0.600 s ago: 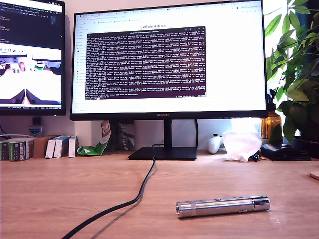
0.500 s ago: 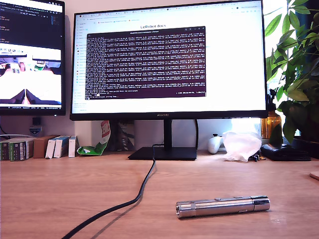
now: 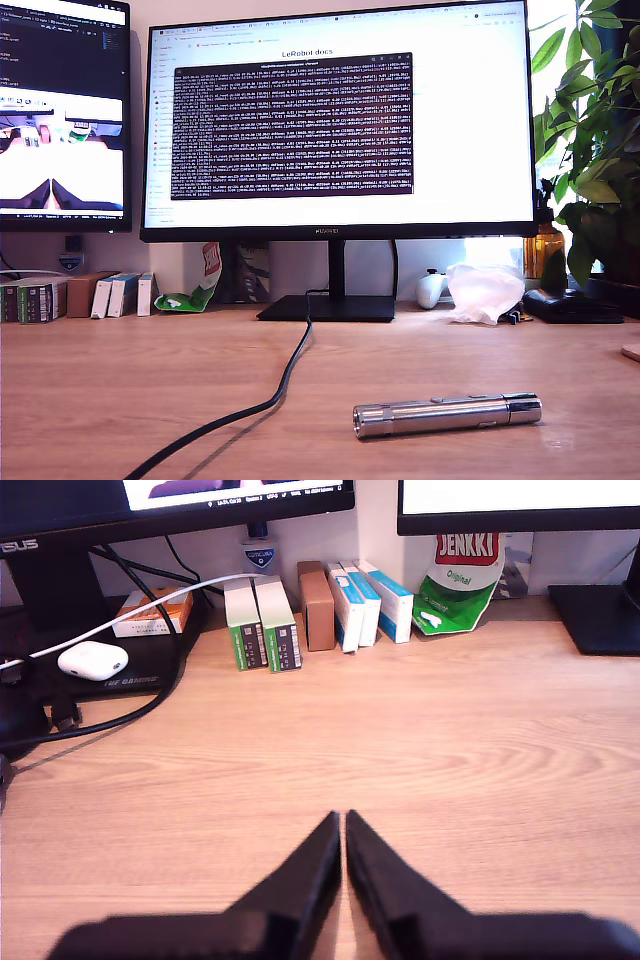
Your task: Pick the metallic laser pointer with your right arm, pass it to your left arm, then place it down to the left side of the table
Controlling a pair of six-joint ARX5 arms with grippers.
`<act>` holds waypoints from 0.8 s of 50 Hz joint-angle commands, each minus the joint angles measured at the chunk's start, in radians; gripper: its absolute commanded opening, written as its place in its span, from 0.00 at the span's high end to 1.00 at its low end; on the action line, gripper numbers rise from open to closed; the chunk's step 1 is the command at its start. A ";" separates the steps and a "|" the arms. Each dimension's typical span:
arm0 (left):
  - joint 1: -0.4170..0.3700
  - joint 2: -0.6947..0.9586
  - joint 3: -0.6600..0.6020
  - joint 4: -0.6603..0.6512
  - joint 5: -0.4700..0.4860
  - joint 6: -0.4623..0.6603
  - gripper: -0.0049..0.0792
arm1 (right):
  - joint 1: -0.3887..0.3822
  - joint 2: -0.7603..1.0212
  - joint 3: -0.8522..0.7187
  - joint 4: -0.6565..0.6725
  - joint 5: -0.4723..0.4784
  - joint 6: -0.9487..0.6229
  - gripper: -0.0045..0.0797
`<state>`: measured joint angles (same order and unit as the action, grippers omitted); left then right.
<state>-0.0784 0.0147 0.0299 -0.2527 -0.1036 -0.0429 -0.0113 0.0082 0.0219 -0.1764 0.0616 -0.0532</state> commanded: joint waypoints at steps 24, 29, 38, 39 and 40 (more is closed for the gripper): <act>-0.003 0.005 -0.035 0.195 0.121 -0.246 0.96 | 0.005 -0.005 -0.003 0.129 -0.158 0.275 0.95; -0.003 0.005 -0.032 0.335 0.219 -0.326 0.96 | 0.005 -0.005 0.039 0.150 -0.283 0.297 0.95; -0.003 0.011 0.035 0.410 0.407 -0.317 0.96 | 0.005 0.021 0.161 0.054 -0.446 0.298 0.95; -0.003 0.018 0.045 0.409 0.423 -0.312 0.96 | 0.005 0.031 0.177 0.040 -0.457 0.298 0.95; -0.003 0.024 0.055 0.405 0.441 -0.302 0.96 | 0.005 0.043 0.193 0.027 -0.471 0.299 0.95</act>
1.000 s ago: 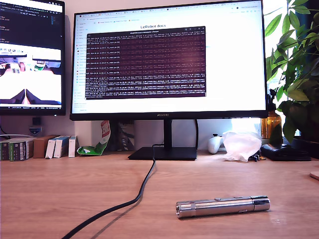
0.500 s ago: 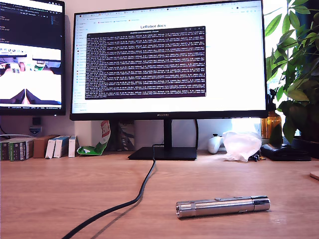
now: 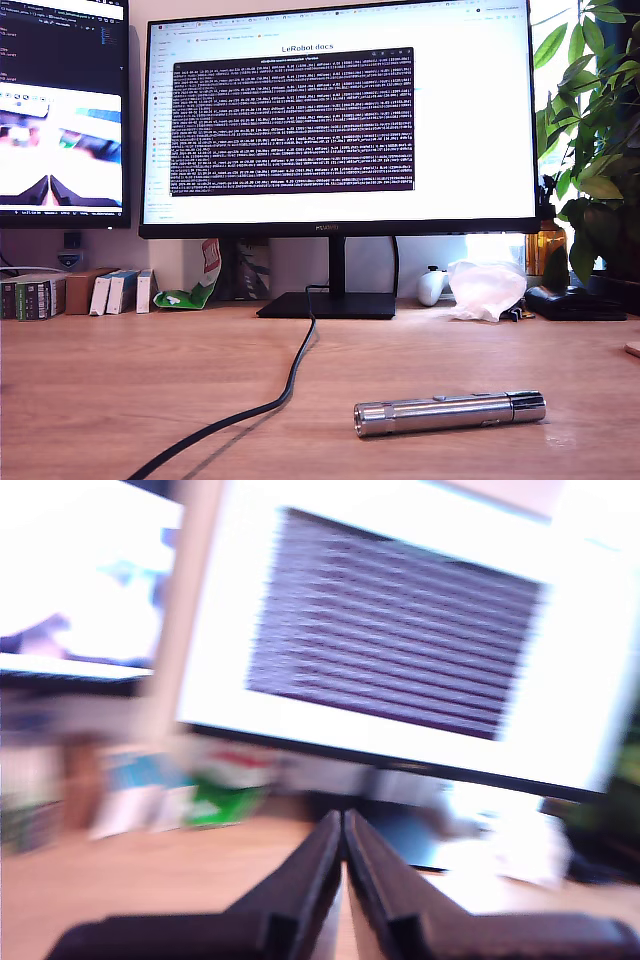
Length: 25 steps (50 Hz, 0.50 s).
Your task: Pick the metallic laser pointer with your right arm, pass it to your left arm, then place it down to the left side of the table
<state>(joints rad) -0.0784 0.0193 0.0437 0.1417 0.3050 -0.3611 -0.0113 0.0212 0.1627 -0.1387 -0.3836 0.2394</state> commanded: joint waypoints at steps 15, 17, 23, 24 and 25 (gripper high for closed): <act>-0.003 0.237 0.223 -0.135 0.296 0.214 0.96 | 0.005 0.374 0.301 -0.180 -0.254 -0.212 0.96; -0.003 0.280 0.248 -0.161 0.328 0.259 0.96 | 0.005 0.433 0.331 -0.209 -0.281 -0.254 0.96; -0.003 0.389 0.307 -0.236 0.422 0.396 0.96 | 0.019 0.623 0.421 -0.292 -0.354 -0.382 0.96; -0.003 0.406 0.314 -0.245 0.423 0.402 0.96 | 0.027 0.658 0.437 -0.305 -0.363 -0.395 0.96; -0.003 0.418 0.319 -0.253 0.428 0.430 0.96 | 0.031 0.683 0.452 -0.320 -0.370 -0.422 0.96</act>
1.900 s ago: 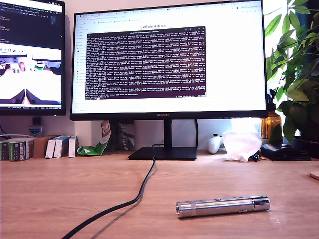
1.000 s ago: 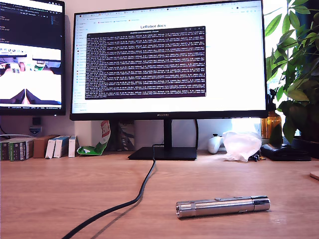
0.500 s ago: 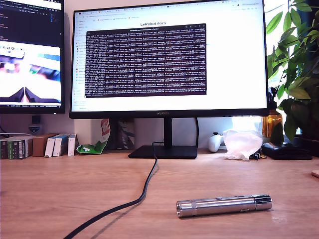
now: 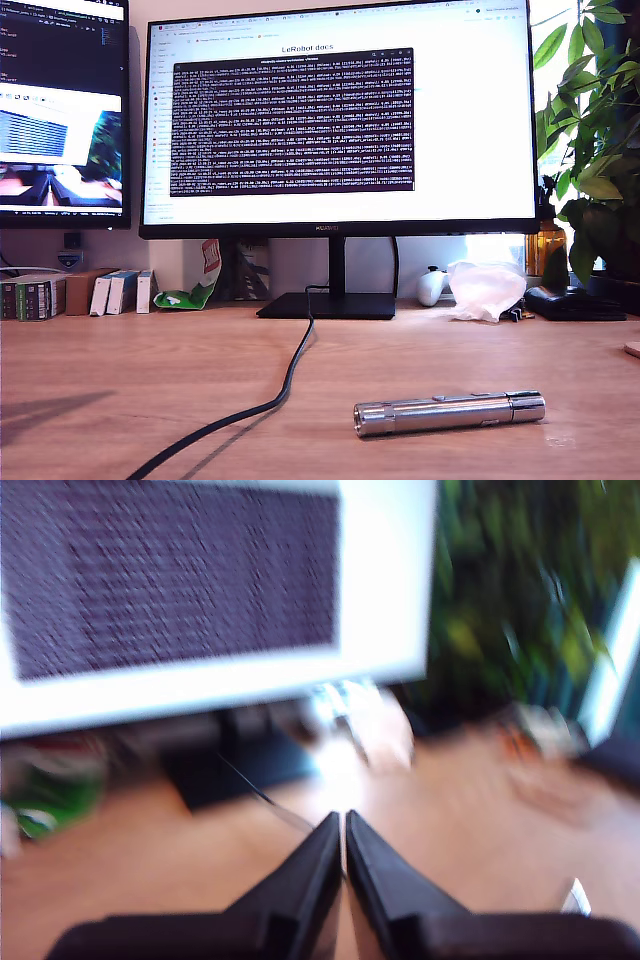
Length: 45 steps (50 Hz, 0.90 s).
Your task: Pick the metallic laser pointer with your right arm, pass it to your left arm, then place it down to the left side of the table
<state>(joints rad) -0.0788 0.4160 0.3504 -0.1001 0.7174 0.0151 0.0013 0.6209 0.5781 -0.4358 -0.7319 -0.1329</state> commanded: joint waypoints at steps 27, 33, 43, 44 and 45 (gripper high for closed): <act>-0.003 0.200 0.041 -0.047 0.015 0.151 0.96 | 0.419 0.727 0.507 -0.546 0.287 -0.599 0.96; -0.003 0.199 0.041 -0.049 0.015 0.150 0.96 | 0.513 0.795 0.531 -0.566 0.421 -0.683 0.96; -0.003 0.200 0.041 -0.040 0.003 0.152 0.96 | 0.606 0.890 0.531 -0.575 0.534 -0.766 0.96; -0.003 0.200 0.041 -0.039 0.003 0.152 0.96 | 0.611 0.897 0.531 -0.573 0.534 -0.767 0.96; -0.003 0.200 0.041 -0.039 0.003 0.152 0.96 | 0.616 0.907 0.531 -0.570 0.534 -0.768 0.96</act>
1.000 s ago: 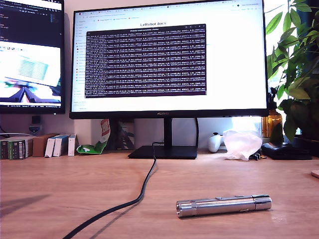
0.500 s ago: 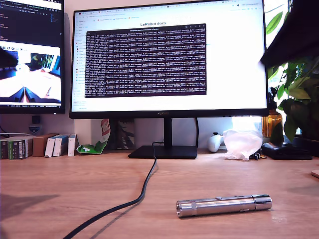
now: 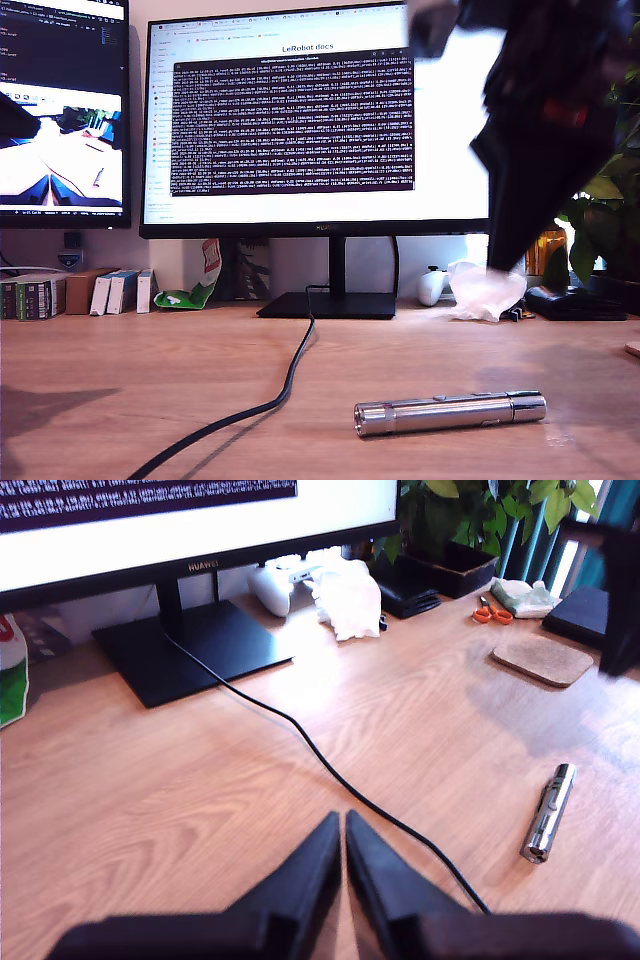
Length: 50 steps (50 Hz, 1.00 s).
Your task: Pick the metallic laser pointer with your right arm, pass it to your left arm, then place it down to the left side of the table
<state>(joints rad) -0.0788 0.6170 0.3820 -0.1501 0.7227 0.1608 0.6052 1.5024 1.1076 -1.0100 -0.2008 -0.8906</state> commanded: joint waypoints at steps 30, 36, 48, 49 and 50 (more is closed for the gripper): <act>-0.003 -0.002 0.010 0.014 0.004 -0.004 0.96 | 0.076 0.192 0.002 0.110 -0.007 0.002 0.60; -0.003 -0.002 0.010 0.014 0.007 -0.004 0.96 | 0.082 0.215 0.001 0.122 -0.010 0.004 0.59; -0.003 -0.002 0.010 0.015 0.007 -0.004 0.96 | 0.087 0.267 0.001 0.130 -0.027 0.005 0.59; -0.003 -0.002 0.010 0.015 0.007 -0.005 0.96 | 0.087 0.270 0.001 0.130 -0.028 0.005 0.59; -0.003 -0.002 0.010 0.015 0.007 -0.005 0.96 | 0.087 0.271 0.001 0.130 -0.029 0.005 0.59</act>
<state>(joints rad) -0.0788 0.6170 0.3820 -0.1467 0.7254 0.1600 0.6830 1.7535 1.1076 -0.8822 -0.2226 -0.8879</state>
